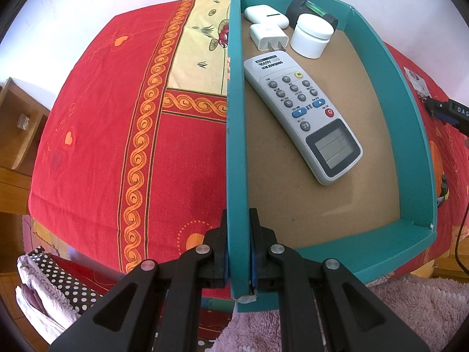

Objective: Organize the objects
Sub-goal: 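Reach the right tool to the key bunch and grasp the keys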

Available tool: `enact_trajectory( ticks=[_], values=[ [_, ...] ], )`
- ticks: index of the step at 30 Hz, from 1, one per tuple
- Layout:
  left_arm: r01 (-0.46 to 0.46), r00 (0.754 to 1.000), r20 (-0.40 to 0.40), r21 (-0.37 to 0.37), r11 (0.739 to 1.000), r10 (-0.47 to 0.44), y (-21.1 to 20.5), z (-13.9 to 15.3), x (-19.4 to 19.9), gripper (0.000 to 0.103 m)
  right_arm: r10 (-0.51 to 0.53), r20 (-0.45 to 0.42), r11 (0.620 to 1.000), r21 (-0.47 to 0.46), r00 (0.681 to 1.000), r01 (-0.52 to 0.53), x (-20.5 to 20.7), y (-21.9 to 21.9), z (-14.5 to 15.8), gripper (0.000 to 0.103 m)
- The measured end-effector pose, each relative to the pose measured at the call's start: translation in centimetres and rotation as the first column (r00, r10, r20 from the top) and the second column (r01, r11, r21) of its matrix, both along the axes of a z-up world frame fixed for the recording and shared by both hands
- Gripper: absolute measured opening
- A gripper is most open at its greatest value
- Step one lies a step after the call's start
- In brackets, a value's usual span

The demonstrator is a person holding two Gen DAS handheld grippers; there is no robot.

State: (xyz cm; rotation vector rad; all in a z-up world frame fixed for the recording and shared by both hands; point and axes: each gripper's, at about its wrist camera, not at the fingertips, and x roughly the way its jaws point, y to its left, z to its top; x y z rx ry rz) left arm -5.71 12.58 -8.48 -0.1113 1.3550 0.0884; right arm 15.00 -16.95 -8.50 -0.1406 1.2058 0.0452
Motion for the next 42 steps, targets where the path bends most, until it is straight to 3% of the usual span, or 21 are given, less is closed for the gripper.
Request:
enact_trajectory(
  ticks=[14,25,27,29,31,33,35,42],
  values=[
    [0.002,1.0,0.0,0.0,1.0,-0.002,0.0,0.0,0.0,0.008,0.08,-0.005,0.995,-0.064,0.997,-0.08,0.7,1.3,-0.6,0.058],
    [-0.002,1.0,0.005,-0.004,1.0,0.002,0.0,0.1,0.0,0.008,0.034,-0.006,0.988,-0.153,0.999,-0.035,1.4,2.5,-1.4,0.058],
    [-0.002,1.0,0.005,-0.004,1.0,0.002,0.0,0.1,0.0,0.008,0.036,-0.001,0.987,-0.156,0.999,-0.036,1.4,2.8,-1.4,0.053],
    [-0.002,1.0,0.005,-0.004,1.0,0.002,0.0,0.1,-0.1,0.008,0.055,0.003,0.984,-0.17,0.998,-0.054,1.2,3.3,-1.4,0.032],
    [-0.003,1.0,0.005,-0.005,1.0,0.003,0.1,0.1,-0.1,0.008,0.07,0.003,0.977,-0.201,0.998,-0.068,1.1,3.7,-1.4,0.023],
    [-0.003,1.0,0.004,-0.005,1.0,0.003,0.1,0.1,0.0,0.008,0.063,0.0,0.981,-0.183,0.998,-0.062,1.0,3.8,-1.5,0.022],
    [-0.003,1.0,0.004,-0.005,1.0,0.003,0.1,0.1,0.0,0.008,0.05,0.0,0.987,-0.153,0.999,-0.049,0.8,3.7,-1.2,0.012],
    [-0.003,1.0,0.004,-0.004,1.0,0.003,0.1,0.1,-0.1,0.008,0.049,-0.006,0.996,-0.071,0.999,-0.05,-0.2,3.4,-0.8,0.011]
  ],
)
